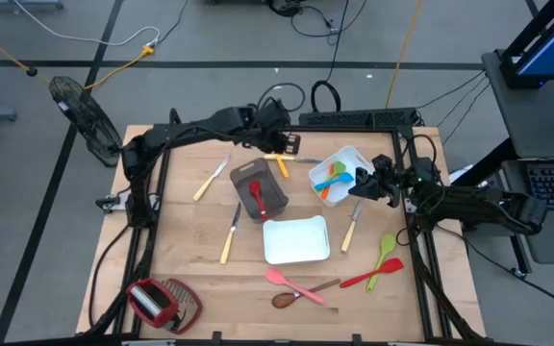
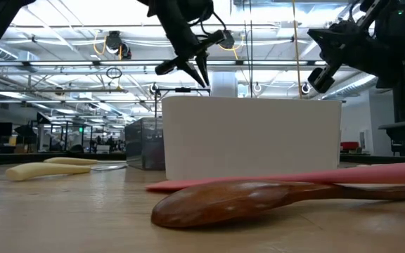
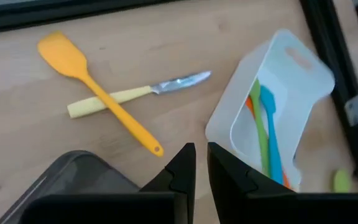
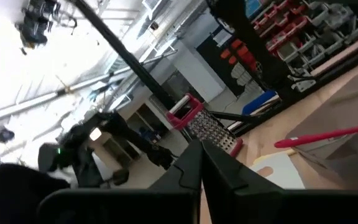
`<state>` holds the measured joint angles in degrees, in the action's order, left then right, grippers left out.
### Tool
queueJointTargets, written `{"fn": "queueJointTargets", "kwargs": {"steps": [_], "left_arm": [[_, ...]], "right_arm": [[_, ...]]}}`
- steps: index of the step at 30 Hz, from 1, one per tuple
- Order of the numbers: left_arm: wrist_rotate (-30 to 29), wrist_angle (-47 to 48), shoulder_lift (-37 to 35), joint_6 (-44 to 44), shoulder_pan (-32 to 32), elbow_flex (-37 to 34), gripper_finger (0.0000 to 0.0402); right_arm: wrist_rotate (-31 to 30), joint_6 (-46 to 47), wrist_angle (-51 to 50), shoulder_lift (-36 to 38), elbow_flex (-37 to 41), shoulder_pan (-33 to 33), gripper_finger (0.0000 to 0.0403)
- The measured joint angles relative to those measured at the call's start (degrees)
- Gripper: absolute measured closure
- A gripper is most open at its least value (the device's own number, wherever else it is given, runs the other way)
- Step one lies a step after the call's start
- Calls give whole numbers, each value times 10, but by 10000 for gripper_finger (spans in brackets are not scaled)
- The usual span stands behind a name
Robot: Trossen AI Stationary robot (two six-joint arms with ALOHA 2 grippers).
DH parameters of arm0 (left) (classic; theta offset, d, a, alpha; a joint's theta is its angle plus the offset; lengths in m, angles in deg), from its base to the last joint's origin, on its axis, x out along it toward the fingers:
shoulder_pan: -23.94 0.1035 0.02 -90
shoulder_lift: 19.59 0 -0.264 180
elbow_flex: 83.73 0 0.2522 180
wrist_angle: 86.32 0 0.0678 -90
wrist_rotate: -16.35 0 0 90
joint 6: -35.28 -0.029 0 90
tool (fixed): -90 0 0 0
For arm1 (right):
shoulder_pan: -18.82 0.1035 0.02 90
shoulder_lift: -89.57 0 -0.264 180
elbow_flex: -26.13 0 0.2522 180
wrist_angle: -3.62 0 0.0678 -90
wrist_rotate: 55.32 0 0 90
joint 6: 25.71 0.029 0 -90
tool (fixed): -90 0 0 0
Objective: Pick & Place Kitchen Items
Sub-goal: Put the yellow spatula into the top white bin
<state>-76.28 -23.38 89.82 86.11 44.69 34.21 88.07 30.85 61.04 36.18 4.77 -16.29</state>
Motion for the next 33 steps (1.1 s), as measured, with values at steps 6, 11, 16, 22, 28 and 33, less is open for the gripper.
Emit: {"fn": "queueJointTargets", "kwargs": {"steps": [6, 11, 16, 22, 28, 33], "left_arm": [[16, -15, 3, 48, 14, 0, 360], [28, -64, 3, 60, 14, 0, 360], [26, -73, 3, 69, 13, 0, 360], [7, -73, 3, 82, 13, 0, 360], [10, -83, 25, 82, 11, 1, 360], [38, -94, 59, 101, 13, 1, 360]], "right_arm": [[-4, -65, 0, 27, 0, -13, 403], [-47, -72, -48, 65, 0, -14, 403], [-88, -84, -158, 102, -2, 0, 403], [-119, -163, -358, 135, -66, 34, 403], [-197, -301, -628, 154, -167, 70, 403], [-294, -384, -783, 179, -218, 91, 403]]}}
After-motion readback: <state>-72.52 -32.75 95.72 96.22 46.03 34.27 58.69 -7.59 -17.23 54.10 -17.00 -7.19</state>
